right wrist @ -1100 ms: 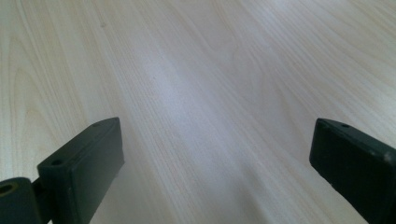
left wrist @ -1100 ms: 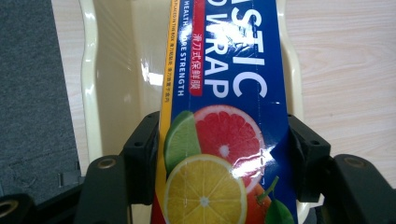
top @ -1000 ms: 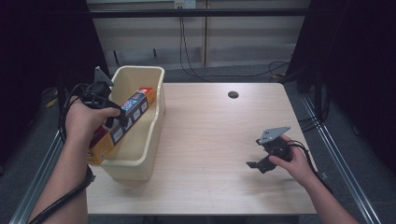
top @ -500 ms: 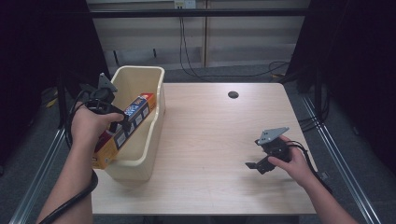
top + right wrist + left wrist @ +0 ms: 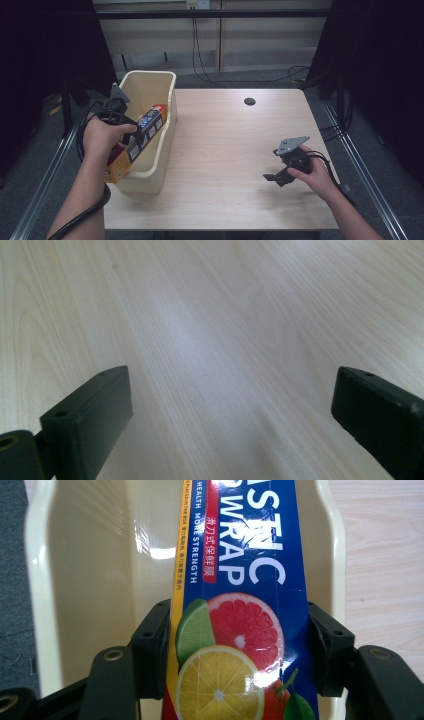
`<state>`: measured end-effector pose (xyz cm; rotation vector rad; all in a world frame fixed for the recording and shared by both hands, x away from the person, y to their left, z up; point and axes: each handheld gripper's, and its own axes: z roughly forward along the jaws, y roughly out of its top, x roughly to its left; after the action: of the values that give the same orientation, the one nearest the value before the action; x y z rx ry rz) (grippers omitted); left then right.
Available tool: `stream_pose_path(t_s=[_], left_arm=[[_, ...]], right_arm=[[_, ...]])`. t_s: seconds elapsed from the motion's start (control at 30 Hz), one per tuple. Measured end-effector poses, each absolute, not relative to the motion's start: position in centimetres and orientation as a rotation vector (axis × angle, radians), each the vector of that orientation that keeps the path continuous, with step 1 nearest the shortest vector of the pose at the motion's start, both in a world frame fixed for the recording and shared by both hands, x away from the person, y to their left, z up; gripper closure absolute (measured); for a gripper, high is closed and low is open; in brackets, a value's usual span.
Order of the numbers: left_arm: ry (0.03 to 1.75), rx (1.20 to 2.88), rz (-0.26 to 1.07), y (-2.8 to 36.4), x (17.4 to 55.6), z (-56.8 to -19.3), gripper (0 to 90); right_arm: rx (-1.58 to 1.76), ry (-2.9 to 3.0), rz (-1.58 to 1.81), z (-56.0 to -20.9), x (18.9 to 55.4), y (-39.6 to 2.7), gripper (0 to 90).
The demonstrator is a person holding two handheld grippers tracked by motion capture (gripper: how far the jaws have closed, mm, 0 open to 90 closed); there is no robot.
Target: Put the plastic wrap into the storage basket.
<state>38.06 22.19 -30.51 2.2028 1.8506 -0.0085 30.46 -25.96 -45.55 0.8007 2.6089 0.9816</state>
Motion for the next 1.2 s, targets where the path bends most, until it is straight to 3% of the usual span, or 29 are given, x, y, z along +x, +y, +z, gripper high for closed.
stream_pose_path(t_s=[0.5, 1.2], left_arm=[[1.865, 2.198, -0.062, 21.8, 37.6, -31.8, 39.3], [1.702, 2.114, 0.101, 21.2, 38.3, -27.4, 26.7]], right_arm=[[0.801, 2.610, 0.971, -45.6, 30.4, -25.9, 3.0], [0.806, 2.602, 0.976, -45.5, 30.5, -26.1, 3.0]])
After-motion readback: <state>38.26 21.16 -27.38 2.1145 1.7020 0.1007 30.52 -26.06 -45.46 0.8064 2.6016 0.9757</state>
